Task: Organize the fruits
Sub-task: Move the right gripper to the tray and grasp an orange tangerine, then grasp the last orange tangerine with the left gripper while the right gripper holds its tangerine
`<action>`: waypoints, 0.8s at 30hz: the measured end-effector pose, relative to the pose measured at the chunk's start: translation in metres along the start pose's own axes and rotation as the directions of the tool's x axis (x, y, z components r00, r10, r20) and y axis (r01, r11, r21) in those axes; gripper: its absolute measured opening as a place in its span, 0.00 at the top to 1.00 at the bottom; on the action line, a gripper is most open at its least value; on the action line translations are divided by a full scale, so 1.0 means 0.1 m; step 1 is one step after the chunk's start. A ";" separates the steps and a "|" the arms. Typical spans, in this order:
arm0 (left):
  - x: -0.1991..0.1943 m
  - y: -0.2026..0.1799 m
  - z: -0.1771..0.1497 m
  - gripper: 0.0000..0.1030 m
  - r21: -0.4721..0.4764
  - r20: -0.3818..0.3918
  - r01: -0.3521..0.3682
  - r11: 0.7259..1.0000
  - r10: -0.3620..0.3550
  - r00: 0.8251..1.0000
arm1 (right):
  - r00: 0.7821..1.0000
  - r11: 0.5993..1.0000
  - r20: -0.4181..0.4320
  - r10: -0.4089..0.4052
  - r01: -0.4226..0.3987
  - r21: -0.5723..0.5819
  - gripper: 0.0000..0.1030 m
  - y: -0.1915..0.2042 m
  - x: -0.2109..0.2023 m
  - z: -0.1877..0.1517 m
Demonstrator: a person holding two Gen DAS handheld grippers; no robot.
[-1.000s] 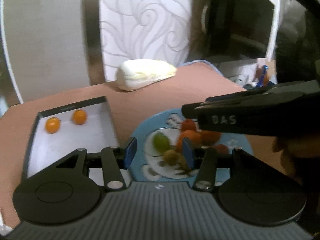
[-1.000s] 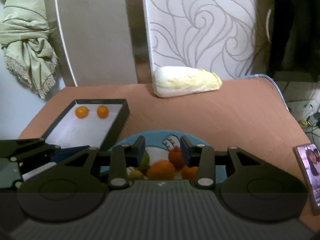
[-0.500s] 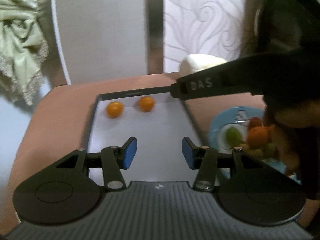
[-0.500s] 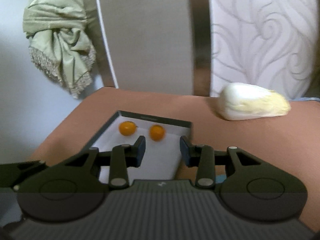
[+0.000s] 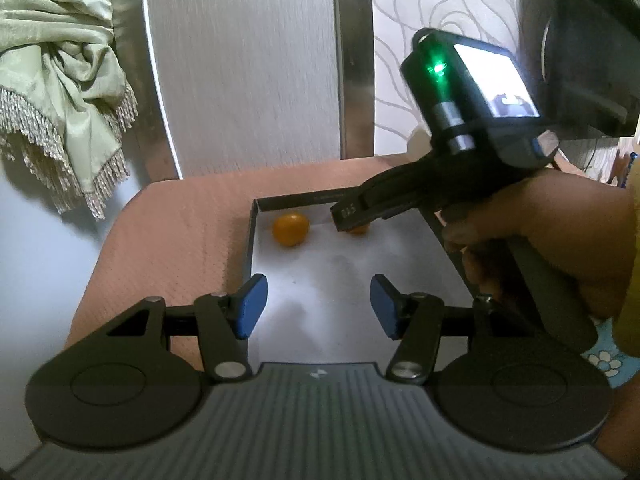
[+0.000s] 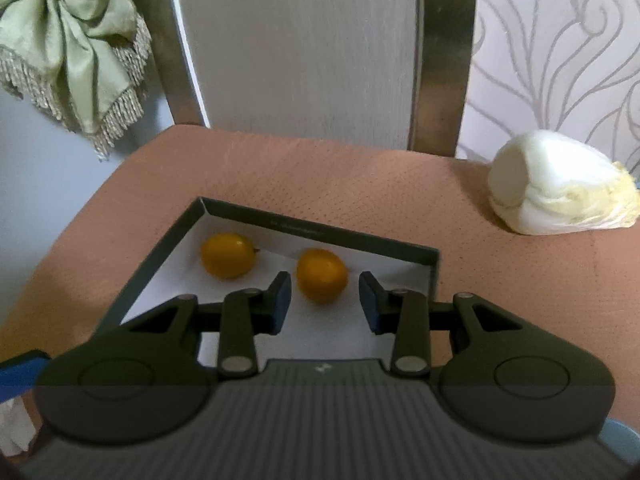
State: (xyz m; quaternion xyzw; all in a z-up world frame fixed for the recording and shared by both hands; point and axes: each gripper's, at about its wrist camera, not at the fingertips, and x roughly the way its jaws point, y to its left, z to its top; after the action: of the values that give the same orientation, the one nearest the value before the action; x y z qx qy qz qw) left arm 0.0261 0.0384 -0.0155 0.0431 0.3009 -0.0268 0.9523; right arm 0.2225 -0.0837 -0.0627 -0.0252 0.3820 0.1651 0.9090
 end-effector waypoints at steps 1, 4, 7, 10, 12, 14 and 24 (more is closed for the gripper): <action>0.02 0.01 0.00 0.39 -0.002 -0.003 -0.001 1.000 0.001 1.000 | 1.000 1.000 -0.004 -0.003 0.003 -0.008 0.61 0.01 0.04 0.01; 0.08 0.01 0.01 0.39 0.003 -0.011 -0.003 1.000 0.003 1.000 | 0.999 1.000 -0.035 -0.014 0.013 -0.024 0.66 0.03 0.14 0.01; 0.16 0.01 0.03 0.39 0.010 -0.020 -0.009 1.000 0.009 1.000 | 1.000 0.999 -0.030 -0.003 0.001 -0.035 0.68 0.03 0.13 0.02; 0.28 0.01 0.06 0.39 0.009 -0.044 -0.020 1.000 0.020 0.999 | 1.000 0.999 -0.013 0.008 -0.008 -0.042 0.68 0.00 0.01 -0.01; 0.35 0.01 0.11 0.39 0.002 -0.046 -0.032 0.999 0.032 0.998 | 1.000 0.999 0.008 0.018 -0.018 -0.027 0.68 -0.02 -0.12 -0.02; 0.45 0.01 0.18 0.39 -0.006 -0.053 -0.049 0.999 0.049 0.997 | 0.999 0.999 0.041 0.021 -0.020 -0.025 0.68 -0.05 -0.33 -0.05; 1.11 -0.03 0.53 0.39 -0.053 -0.140 -0.160 0.986 0.151 0.979 | 0.989 0.999 0.146 0.024 -0.027 0.023 0.68 -0.25 -1.23 -0.28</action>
State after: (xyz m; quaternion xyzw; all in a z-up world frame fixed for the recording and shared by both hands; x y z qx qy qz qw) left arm 0.1471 0.0273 -0.0363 0.0377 0.3611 0.0603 0.9298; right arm 0.1304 -0.1466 0.0022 0.0031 0.3168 0.1733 0.9325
